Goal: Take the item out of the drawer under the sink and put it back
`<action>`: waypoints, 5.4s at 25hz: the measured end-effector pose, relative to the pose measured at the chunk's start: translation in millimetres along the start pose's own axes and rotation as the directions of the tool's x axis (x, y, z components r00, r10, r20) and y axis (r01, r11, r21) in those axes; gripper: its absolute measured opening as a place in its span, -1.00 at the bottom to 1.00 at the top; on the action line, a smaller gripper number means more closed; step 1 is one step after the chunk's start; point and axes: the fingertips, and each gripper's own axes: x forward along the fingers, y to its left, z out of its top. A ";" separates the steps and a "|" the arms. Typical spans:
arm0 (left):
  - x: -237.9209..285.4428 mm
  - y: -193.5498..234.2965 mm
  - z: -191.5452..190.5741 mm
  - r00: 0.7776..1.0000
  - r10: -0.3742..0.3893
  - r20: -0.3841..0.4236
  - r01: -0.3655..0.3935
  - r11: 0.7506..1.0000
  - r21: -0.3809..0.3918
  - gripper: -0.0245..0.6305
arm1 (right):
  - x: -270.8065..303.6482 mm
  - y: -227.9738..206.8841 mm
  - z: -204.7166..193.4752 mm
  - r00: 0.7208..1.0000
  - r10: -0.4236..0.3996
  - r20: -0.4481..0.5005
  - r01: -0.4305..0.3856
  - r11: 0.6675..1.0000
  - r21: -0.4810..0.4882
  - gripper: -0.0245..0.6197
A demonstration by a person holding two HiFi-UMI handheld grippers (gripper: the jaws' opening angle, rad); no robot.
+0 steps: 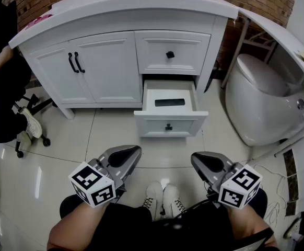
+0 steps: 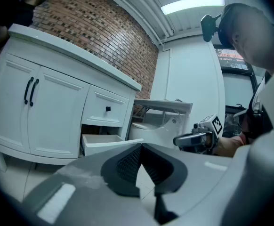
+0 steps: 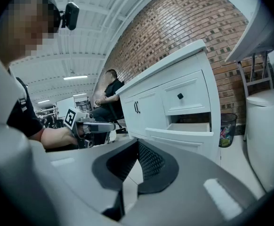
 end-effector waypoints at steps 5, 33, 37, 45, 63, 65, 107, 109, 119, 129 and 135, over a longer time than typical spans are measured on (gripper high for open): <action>-11.6 21.8 10.3 0.998 0.058 0.020 -0.059 0.997 0.051 -0.91 | 1.4 3.8 3.1 1.000 -0.014 -0.013 0.014 1.000 -0.006 -0.91; 146.7 67.4 68.0 0.924 0.119 -0.363 0.154 0.753 0.639 -0.76 | 45.0 -11.8 47.7 0.999 0.036 -0.011 -0.037 0.997 -0.074 -0.91; 187.6 94.3 30.9 0.862 0.144 -0.486 0.230 0.742 0.630 -0.76 | 52.0 -16.8 38.0 0.999 0.043 -0.031 -0.046 0.995 -0.089 -0.91; 254.4 142.3 -10.0 0.780 0.118 -0.614 0.363 0.715 0.598 -0.76 | 60.5 -25.9 12.6 0.993 0.070 -0.098 -0.077 0.994 -0.074 -0.91; 305.0 176.5 -80.5 0.577 -0.025 -0.816 0.536 0.765 0.356 -0.40 | 70.1 -31.1 -2.8 0.981 0.112 -0.160 -0.115 0.993 -0.012 -0.91; 304.9 177.9 -86.7 0.550 -0.033 -0.835 0.549 0.767 0.331 -0.37 | 71.5 -35.3 -5.0 0.981 0.105 -0.163 -0.106 0.994 -0.001 -0.91; 269.9 143.9 8.9 0.687 -0.019 -0.726 0.465 0.779 0.420 -0.41 | 55.2 -31.5 1.9 0.994 0.026 -0.103 -0.028 0.999 -0.025 -0.91; 259.1 133.1 23.5 0.719 -0.029 -0.694 0.447 0.784 0.430 -0.41 | 50.1 -27.5 3.1 0.996 0.020 -0.091 -0.022 0.999 -0.027 -0.91; 174.6 72.9 79.4 0.873 -0.032 -0.486 0.317 0.795 0.517 -0.41 | 35.5 -2.0 31.2 1.000 0.019 0.002 -0.018 0.997 -0.072 -0.91; 77.9 11.6 84.3 0.953 -0.025 -0.303 0.178 0.854 0.489 -0.41 | 30.1 10.6 52.6 0.997 0.033 0.072 -0.024 0.992 -0.123 -0.91; 50.1 14.5 74.6 0.984 -0.005 -0.179 0.070 0.929 0.362 -0.41 | 28.4 -7.9 72.8 0.995 -0.001 0.099 0.012 0.993 -0.118 -0.91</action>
